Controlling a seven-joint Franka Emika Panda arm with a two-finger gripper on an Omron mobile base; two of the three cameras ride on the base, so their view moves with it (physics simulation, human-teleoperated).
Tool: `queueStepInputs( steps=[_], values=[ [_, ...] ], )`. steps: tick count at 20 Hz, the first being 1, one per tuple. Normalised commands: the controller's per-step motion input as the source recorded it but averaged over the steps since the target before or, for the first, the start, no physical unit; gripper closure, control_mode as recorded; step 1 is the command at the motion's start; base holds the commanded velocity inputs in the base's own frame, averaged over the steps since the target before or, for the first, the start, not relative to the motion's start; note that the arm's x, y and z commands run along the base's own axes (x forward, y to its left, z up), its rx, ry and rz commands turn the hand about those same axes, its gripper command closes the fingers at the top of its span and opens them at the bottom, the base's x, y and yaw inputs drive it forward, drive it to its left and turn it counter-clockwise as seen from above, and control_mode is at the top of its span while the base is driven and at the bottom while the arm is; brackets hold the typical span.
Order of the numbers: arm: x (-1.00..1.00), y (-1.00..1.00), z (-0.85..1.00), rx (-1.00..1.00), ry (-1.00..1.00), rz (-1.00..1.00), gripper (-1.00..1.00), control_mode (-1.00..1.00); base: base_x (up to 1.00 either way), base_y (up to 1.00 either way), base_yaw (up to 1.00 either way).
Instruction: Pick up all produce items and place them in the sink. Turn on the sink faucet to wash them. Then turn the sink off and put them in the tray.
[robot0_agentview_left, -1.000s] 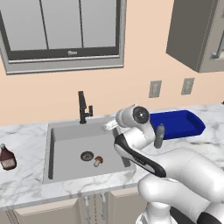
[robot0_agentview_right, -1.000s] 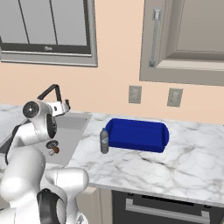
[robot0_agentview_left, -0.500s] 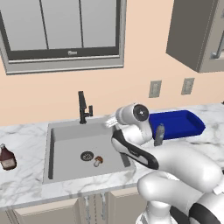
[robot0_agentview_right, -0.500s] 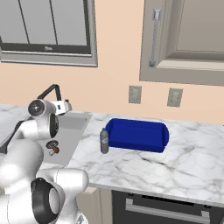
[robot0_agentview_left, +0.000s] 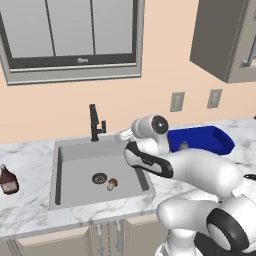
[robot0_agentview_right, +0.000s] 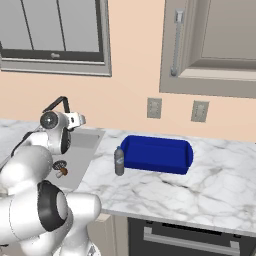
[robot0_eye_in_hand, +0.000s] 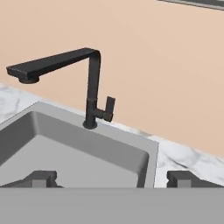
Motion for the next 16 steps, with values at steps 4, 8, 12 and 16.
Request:
queueStepInputs(
  steps=[4, 8, 12, 16],
  values=[
    [0.25, 0.00, -0.10, 0.01, 0.00, 0.00, -1.00, -1.00, 0.00, 0.00, 0.00],
    [0.25, 0.00, -0.08, 0.03, 0.00, 0.01, -1.00, -1.00, 0.00, 0.00, 0.00],
    [0.23, 0.00, -0.08, 0.00, 0.00, 0.00, -1.00, -1.00, 0.00, 0.00, 0.00],
    [0.18, 0.05, -0.13, 0.00, -0.01, 0.01, -1.00, -1.00, 0.00, 0.00, 0.00]
  ],
)
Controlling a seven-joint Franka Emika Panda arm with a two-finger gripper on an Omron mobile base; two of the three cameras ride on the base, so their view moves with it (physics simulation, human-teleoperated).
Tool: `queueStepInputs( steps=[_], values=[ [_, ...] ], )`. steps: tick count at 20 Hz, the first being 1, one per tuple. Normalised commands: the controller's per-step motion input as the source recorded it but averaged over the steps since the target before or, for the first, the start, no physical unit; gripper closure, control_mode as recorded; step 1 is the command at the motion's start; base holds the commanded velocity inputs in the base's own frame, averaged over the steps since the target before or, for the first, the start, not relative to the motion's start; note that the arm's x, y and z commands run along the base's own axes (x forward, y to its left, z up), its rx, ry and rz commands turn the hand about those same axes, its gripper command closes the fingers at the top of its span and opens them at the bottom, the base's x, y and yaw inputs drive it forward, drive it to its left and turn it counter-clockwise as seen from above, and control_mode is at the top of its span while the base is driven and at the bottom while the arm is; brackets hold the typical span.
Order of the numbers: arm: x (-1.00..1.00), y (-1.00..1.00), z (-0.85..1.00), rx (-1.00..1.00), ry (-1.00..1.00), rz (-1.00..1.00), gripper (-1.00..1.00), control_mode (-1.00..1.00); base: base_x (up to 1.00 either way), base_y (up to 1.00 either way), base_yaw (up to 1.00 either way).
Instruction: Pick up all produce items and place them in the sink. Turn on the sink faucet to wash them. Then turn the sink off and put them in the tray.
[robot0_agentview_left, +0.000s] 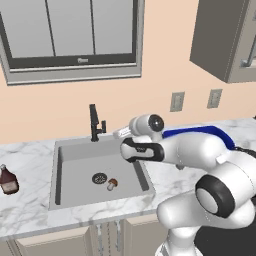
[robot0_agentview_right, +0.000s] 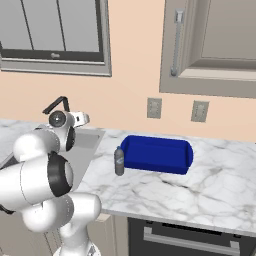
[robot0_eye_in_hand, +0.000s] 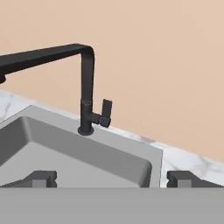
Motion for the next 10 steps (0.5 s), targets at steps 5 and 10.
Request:
queueStepInputs(
  steps=[5, 10],
  values=[
    [0.12, 0.04, -0.12, 0.00, 0.00, 0.01, -1.00, -1.00, 0.00, 0.00, 0.00],
    [0.01, 0.00, -0.01, 0.00, 0.00, 0.00, -1.00, -1.00, 0.00, 0.00, 0.00]
  ],
)
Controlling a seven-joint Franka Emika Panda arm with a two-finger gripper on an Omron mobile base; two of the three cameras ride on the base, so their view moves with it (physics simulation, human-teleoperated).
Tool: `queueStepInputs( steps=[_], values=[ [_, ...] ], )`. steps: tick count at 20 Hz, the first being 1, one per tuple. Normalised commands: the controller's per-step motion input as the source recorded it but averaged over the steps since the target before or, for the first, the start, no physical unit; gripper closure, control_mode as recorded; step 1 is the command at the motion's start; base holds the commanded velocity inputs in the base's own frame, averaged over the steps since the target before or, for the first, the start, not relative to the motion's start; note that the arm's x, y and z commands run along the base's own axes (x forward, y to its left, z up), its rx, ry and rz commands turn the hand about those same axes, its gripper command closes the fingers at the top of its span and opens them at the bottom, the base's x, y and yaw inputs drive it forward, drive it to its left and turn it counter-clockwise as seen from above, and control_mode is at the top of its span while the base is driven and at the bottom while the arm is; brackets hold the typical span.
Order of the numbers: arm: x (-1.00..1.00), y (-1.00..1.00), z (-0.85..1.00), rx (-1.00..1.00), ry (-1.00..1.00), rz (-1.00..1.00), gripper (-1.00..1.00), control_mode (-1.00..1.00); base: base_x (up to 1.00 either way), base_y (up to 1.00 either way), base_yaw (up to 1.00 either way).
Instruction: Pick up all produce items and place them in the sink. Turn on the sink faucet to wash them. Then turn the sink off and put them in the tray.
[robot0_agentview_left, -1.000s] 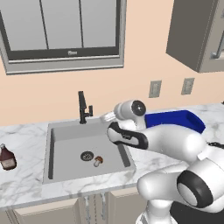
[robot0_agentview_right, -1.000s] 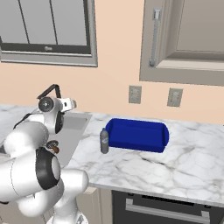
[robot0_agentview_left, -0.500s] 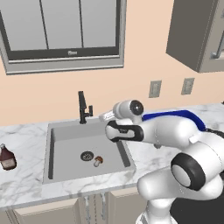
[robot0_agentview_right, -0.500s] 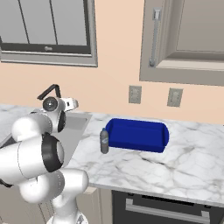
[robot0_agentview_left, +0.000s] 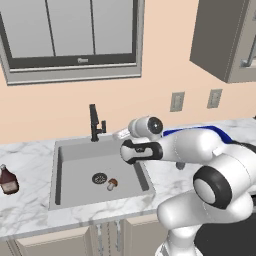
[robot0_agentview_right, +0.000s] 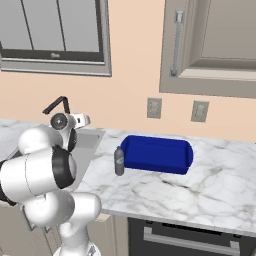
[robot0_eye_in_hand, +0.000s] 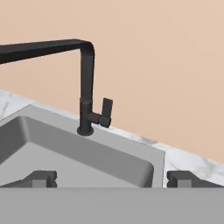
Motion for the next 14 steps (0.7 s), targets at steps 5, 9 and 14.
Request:
queueStepInputs(
  steps=[5, 9, 14],
  values=[
    [0.02, 0.00, 0.00, 0.00, 0.00, 0.00, -1.00, -1.00, 0.00, 0.00, 0.00],
    [0.03, 0.00, 0.00, 0.00, 0.00, 0.00, -1.00, -1.00, 0.00, 0.00, 0.00],
    [0.06, 0.00, 0.00, 0.00, 0.00, 0.00, -1.00, -1.00, 0.00, 0.00, 0.00]
  ],
)
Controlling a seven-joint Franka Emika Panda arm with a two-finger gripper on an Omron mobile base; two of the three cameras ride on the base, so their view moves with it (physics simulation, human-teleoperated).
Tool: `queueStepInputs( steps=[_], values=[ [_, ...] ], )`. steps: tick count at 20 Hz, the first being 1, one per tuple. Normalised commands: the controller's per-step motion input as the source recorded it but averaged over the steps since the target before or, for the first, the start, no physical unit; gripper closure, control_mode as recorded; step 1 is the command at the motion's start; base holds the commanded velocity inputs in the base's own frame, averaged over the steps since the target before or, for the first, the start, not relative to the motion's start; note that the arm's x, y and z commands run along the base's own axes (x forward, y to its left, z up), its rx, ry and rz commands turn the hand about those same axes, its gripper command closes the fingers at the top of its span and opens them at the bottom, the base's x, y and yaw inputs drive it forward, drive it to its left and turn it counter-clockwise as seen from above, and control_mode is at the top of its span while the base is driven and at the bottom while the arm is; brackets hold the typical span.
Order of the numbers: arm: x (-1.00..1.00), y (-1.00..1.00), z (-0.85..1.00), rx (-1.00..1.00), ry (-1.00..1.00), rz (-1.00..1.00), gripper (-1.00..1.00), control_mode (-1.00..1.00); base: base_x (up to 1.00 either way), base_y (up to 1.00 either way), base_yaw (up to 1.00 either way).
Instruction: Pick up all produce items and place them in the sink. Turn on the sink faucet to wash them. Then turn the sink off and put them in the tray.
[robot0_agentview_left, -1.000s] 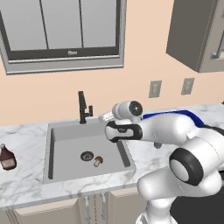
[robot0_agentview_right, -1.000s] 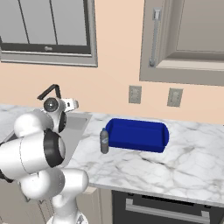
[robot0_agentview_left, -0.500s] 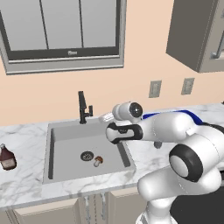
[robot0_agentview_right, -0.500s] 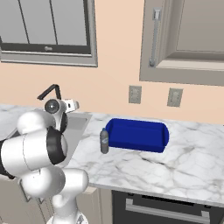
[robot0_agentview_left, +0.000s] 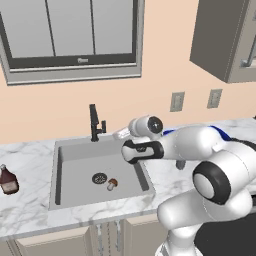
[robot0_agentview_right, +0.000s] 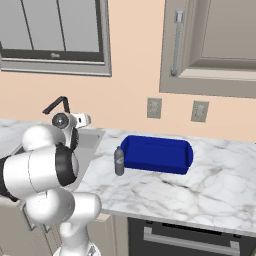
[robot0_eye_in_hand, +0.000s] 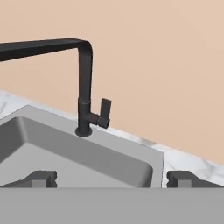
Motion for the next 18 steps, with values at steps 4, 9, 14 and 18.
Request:
queueStepInputs(
  steps=[4, 9, 14, 18],
  values=[
    [0.17, 0.01, 0.00, 0.00, 0.00, 0.00, -1.00, -1.00, 0.00, 0.00, 0.00],
    [0.34, 0.01, 0.00, 0.00, 0.00, 0.00, -1.00, -1.00, 0.00, 0.00, 0.00],
    [0.36, 0.00, 0.00, 0.00, 0.00, 0.00, -1.00, -1.00, 0.00, 0.00, 0.00],
    [0.35, 0.00, -0.01, 0.00, 0.00, 0.00, -1.00, -1.00, 0.00, 0.00, 0.00]
  ],
)
